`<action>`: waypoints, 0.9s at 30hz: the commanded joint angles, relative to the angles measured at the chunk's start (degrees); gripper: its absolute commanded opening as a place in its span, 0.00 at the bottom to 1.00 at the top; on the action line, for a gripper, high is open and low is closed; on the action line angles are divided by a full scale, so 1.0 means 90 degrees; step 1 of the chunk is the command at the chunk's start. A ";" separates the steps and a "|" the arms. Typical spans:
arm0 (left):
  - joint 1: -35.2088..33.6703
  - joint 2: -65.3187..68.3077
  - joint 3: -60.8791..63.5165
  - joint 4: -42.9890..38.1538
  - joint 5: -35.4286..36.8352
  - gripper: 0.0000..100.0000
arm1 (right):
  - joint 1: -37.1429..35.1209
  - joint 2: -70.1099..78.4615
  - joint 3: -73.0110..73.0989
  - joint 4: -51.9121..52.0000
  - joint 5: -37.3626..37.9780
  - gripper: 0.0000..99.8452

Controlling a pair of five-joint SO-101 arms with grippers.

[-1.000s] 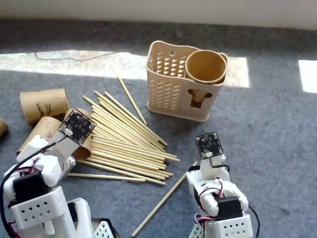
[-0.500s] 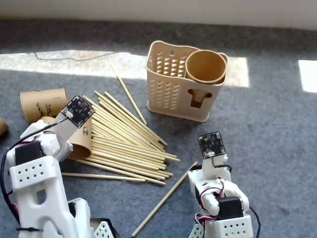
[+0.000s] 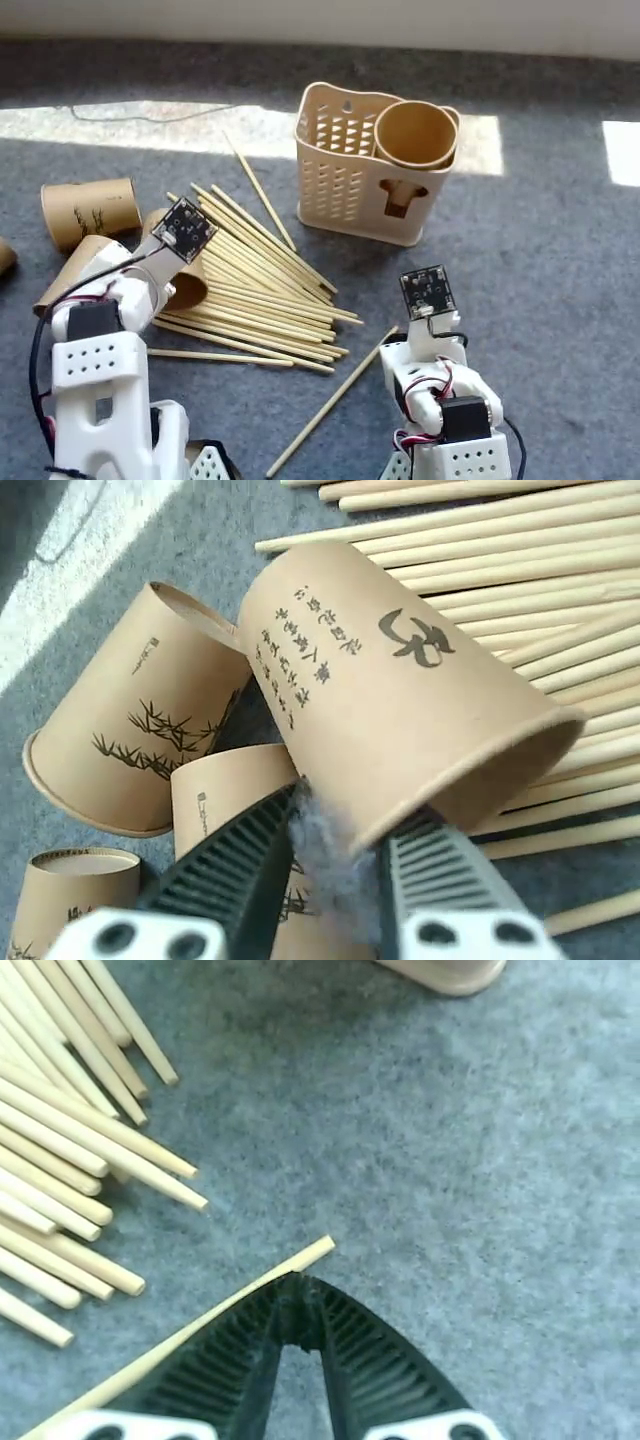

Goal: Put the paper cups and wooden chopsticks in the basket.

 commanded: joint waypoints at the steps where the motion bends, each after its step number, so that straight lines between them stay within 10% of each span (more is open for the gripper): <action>1: 0.0230 -0.0864 -0.0034 0.0488 0.0088 0.03 | 0.0073 -0.0044 0.0620 0.0034 -0.0020 0.01; 10: 0.0327 -0.2769 -0.0640 0.2305 0.0860 0.01 | 0.0073 -0.0044 0.0620 0.0044 -0.0029 0.01; 27: 0.1382 -0.2046 -0.3541 0.3458 0.3126 0.01 | 0.0415 -0.0044 0.0620 0.0024 -0.0029 0.01</action>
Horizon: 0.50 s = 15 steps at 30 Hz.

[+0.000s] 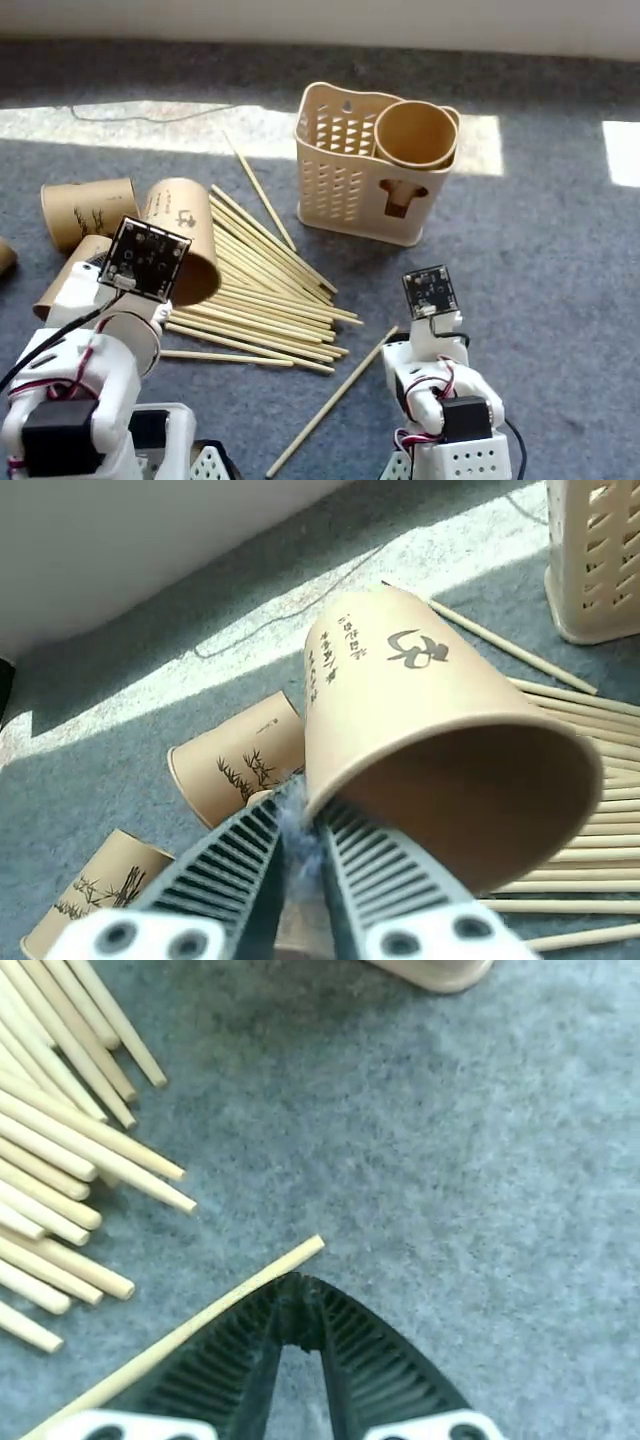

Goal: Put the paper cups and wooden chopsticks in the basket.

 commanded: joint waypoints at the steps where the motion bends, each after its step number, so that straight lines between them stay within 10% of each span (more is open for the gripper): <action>1: 0.0444 0.0894 -0.1128 0.0195 0.0479 0.01 | 0.0249 -0.0044 0.0620 0.0024 -0.0029 0.01; 15: 0.2828 0.3824 -0.4537 0.0694 0.2032 0.01 | 0.0259 -0.0044 0.0620 0.0024 -0.0039 0.01</action>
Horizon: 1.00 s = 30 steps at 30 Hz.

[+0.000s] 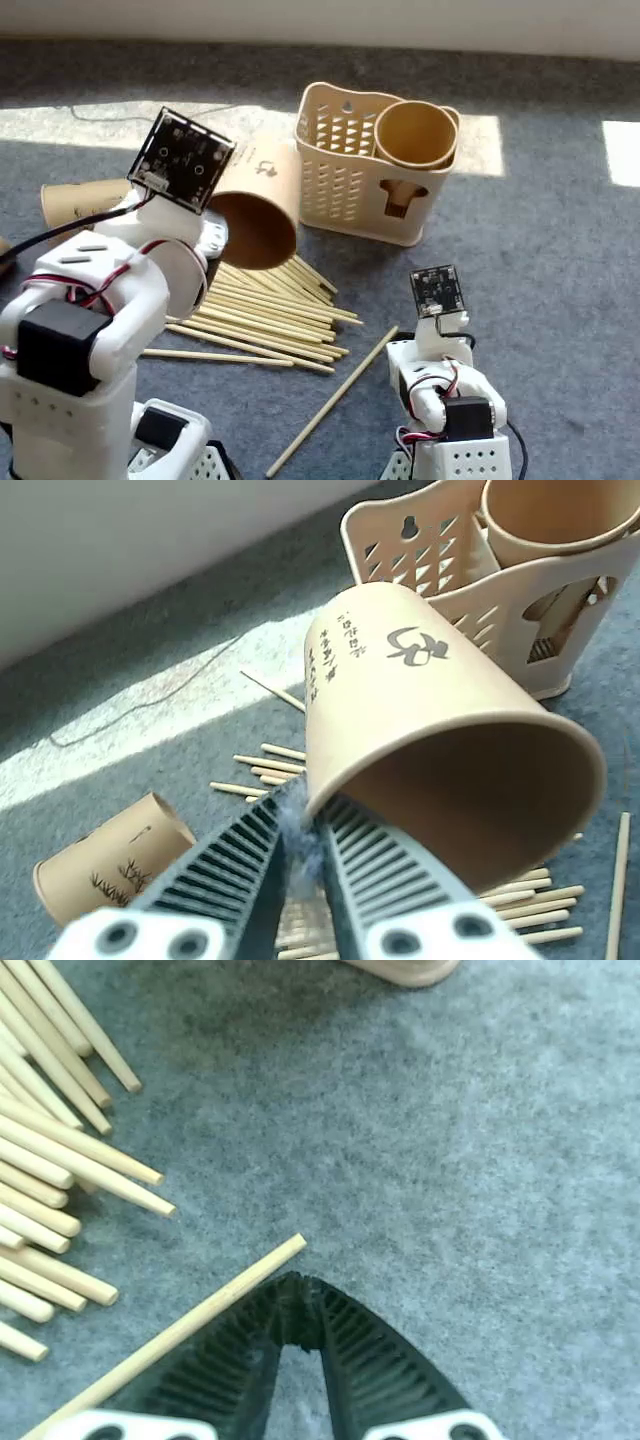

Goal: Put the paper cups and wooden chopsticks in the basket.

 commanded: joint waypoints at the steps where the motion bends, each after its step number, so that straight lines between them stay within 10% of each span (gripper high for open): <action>1: 0.0571 0.0513 -0.0825 -0.0020 0.0342 0.01 | 0.0073 -0.0044 0.0620 0.0024 -0.0039 0.01; 30: 0.1802 0.3629 -0.1939 -0.2510 0.0694 0.01 | 0.0073 -0.0044 0.0620 0.0024 -0.0039 0.01</action>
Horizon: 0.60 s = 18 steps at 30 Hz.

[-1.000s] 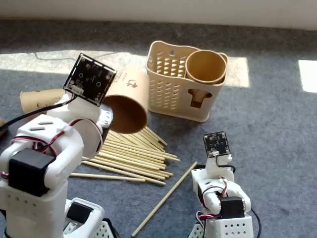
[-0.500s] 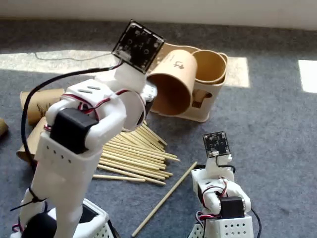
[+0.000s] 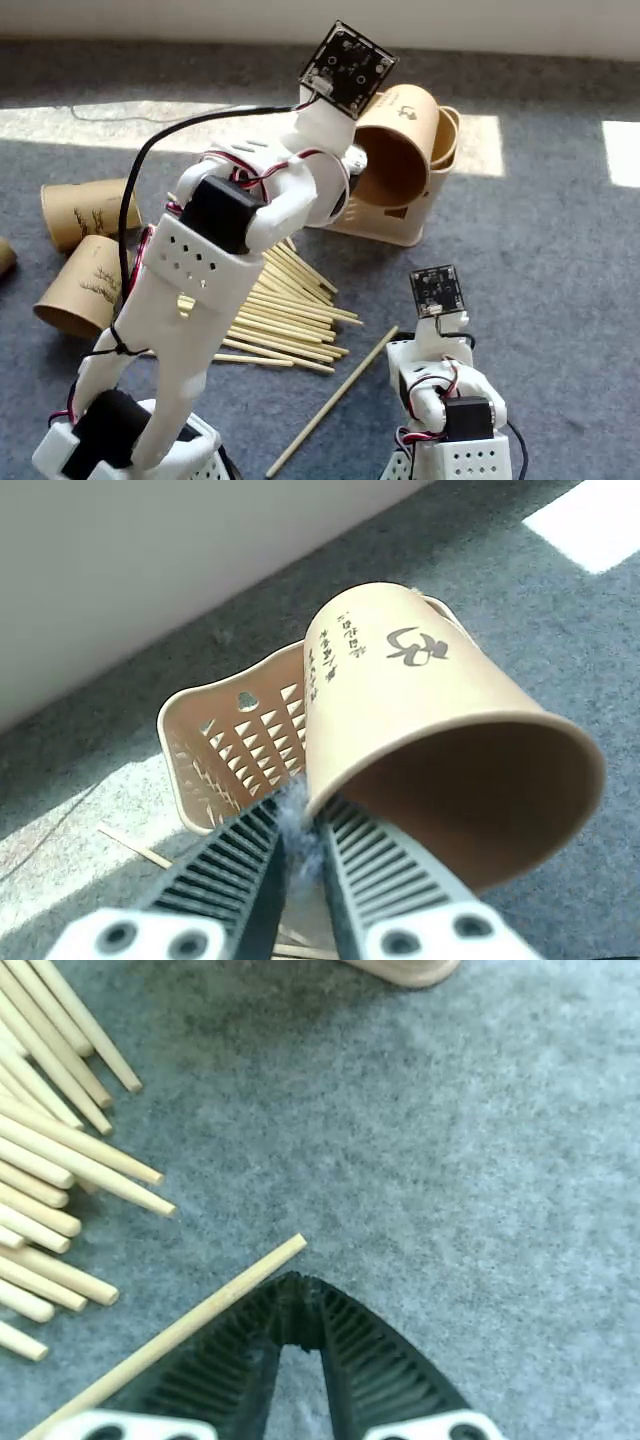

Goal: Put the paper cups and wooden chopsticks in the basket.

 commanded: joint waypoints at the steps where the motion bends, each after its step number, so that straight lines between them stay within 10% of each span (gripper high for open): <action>1: 0.0103 0.0073 -0.0308 -0.0293 0.0068 0.01 | 0.0073 -0.0044 0.0620 0.0024 -0.0039 0.01; 8: 0.0054 0.0298 -0.0308 -0.0664 0.0625 0.21 | 0.0073 -0.0044 0.0620 0.0024 -0.0039 0.01; 18: 0.0044 0.0308 -0.0259 -0.1631 0.1055 0.21 | 0.0073 -0.0044 0.0620 0.0024 -0.0039 0.01</action>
